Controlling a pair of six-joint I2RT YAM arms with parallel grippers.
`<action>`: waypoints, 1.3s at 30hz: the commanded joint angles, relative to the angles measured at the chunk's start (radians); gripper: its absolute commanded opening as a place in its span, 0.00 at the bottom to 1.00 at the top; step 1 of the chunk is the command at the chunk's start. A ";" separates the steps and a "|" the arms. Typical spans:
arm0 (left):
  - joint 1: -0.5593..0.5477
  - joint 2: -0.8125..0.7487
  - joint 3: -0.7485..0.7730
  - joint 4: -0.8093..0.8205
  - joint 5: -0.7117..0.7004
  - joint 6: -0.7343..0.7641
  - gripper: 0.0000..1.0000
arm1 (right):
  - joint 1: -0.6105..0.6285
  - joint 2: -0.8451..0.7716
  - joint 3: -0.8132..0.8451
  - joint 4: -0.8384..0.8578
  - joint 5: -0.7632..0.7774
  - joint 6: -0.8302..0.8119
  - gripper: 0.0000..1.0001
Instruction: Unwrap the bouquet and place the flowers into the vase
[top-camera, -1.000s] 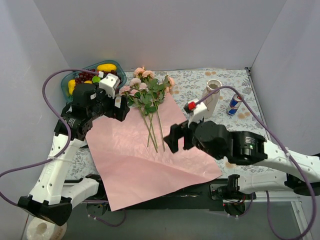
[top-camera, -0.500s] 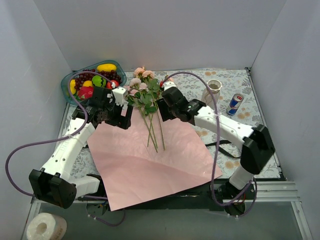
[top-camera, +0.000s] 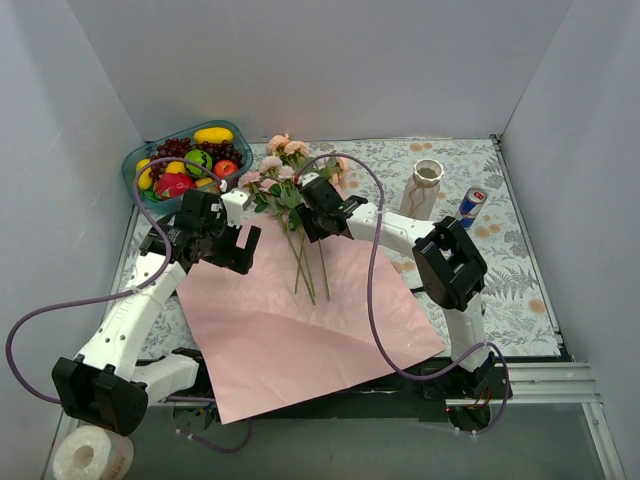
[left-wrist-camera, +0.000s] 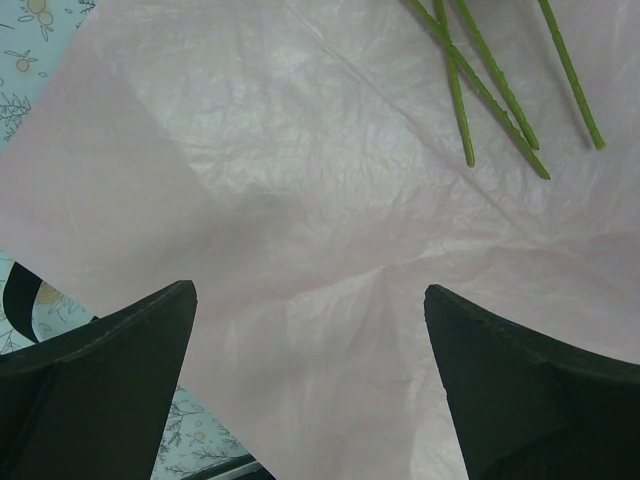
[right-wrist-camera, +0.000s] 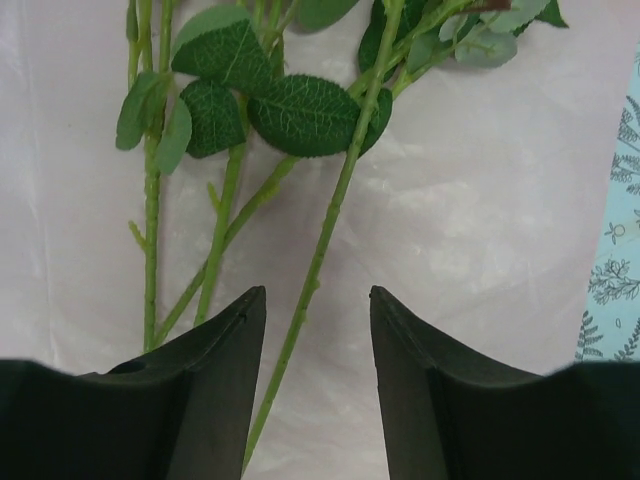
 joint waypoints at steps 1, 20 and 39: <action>0.000 -0.032 -0.027 0.010 -0.023 0.028 0.98 | -0.020 0.059 0.086 0.074 -0.020 -0.013 0.52; 0.000 -0.067 -0.048 0.021 -0.037 0.054 0.98 | -0.067 0.200 0.168 0.105 -0.058 -0.045 0.42; 0.000 -0.066 -0.019 0.015 -0.057 0.056 0.98 | -0.086 -0.057 0.122 0.117 0.021 -0.059 0.01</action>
